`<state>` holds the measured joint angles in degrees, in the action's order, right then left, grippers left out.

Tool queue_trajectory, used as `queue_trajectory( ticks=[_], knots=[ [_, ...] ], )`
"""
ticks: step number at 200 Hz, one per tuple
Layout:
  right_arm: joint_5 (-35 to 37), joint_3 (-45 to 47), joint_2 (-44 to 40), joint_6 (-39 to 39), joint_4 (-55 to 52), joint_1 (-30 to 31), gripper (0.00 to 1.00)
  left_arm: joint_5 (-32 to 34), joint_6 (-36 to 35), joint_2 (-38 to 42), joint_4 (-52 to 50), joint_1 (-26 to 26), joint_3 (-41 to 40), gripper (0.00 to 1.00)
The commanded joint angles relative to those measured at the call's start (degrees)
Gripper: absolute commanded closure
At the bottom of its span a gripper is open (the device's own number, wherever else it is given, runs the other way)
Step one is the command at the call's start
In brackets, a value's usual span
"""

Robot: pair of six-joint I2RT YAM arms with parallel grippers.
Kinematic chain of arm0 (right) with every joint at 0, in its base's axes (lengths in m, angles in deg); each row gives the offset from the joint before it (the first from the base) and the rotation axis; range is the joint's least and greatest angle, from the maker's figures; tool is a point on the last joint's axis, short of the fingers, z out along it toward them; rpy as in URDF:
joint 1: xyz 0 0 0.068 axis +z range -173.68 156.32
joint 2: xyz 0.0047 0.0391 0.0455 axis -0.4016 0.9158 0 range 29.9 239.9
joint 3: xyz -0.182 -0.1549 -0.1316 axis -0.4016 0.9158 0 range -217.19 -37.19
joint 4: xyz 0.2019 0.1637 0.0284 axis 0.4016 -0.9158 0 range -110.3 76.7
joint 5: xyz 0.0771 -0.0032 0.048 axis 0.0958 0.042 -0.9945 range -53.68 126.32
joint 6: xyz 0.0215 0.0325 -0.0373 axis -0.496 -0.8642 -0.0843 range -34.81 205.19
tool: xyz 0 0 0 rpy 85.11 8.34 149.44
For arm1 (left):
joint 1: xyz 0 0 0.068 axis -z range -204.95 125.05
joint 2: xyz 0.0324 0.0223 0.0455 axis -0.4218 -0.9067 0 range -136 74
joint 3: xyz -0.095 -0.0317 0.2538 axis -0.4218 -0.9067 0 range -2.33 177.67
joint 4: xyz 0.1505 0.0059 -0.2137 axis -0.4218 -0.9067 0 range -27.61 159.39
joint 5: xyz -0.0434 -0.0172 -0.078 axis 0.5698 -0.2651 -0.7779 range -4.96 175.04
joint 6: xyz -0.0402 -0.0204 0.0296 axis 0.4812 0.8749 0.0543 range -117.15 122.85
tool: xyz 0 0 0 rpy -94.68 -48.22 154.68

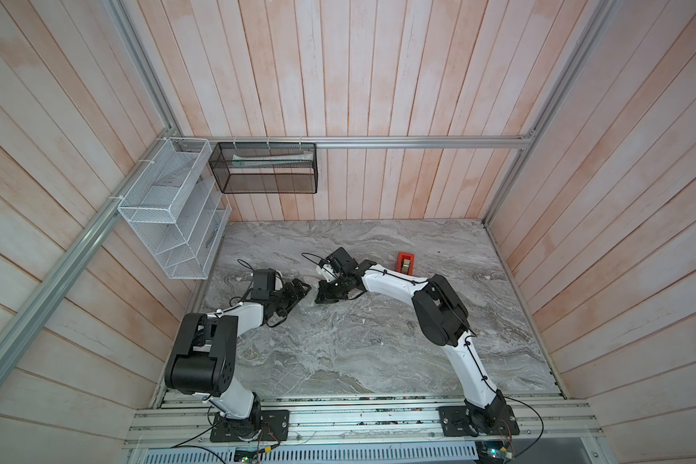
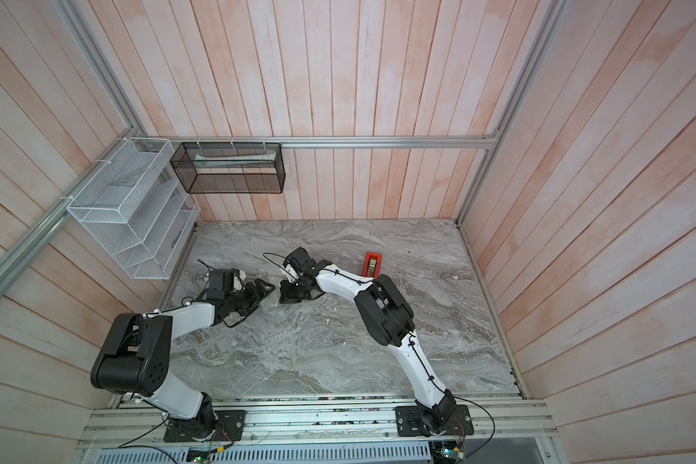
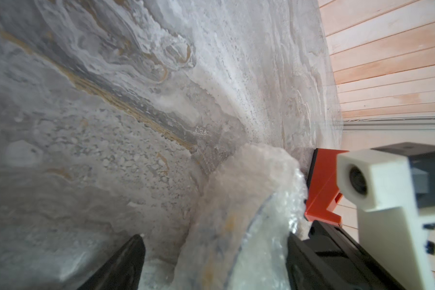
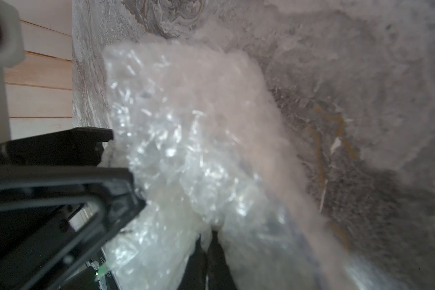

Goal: Wrap bowls in bubble wrap
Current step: Wrap the bowl in bubble wrap.

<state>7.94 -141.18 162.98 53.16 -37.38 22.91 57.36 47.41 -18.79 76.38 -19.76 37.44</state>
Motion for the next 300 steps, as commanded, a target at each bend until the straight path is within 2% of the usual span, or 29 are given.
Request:
queue_trajectory(
  ticks=[1, 48, 112, 136, 165, 189, 237, 274, 300],
  knots=[
    [4.7, 0.8, 4.1, 1.2, -4.8, 0.3, 1.0, -3.0, -1.2, -0.7, 4.8, 0.2, 1.1, 0.12],
    [4.7, 0.8, 4.2, 1.1, -4.7, 0.3, 1.0, -5.7, 0.7, -2.0, 9.4, 0.2, 0.0, 0.13],
    [4.9, 1.2, 3.8, 1.1, -4.3, -0.1, 1.0, -6.1, -1.1, -5.6, 8.8, 0.2, 0.2, 0.26],
    [5.0, 1.5, 3.6, 1.1, -4.0, -0.1, 1.0, -6.8, -1.2, -6.2, 9.1, 0.2, -0.2, 0.35],
    [5.2, 2.1, 3.1, 1.1, -3.6, -0.3, 1.0, -7.6, -0.1, -6.5, 9.1, 0.0, -1.0, 0.58],
    [5.2, 2.5, 2.5, 1.1, -3.0, -0.3, 1.0, -10.3, 1.7, -7.4, 11.9, 0.0, -2.2, 0.63],
    [4.5, 3.3, 1.3, 1.2, -1.8, -0.4, 1.0, -8.5, 2.4, -6.3, 12.6, -0.2, -3.1, 0.71],
    [4.1, 4.7, -1.7, 0.9, -0.6, -1.3, 0.93, -6.7, 2.7, -5.2, 13.7, -0.3, -3.6, 0.76],
    [1.2, 7.0, -5.1, 0.3, 2.4, -2.4, 0.8, -4.7, 3.6, -2.8, 17.2, -0.3, -5.6, 0.79]
  ],
)
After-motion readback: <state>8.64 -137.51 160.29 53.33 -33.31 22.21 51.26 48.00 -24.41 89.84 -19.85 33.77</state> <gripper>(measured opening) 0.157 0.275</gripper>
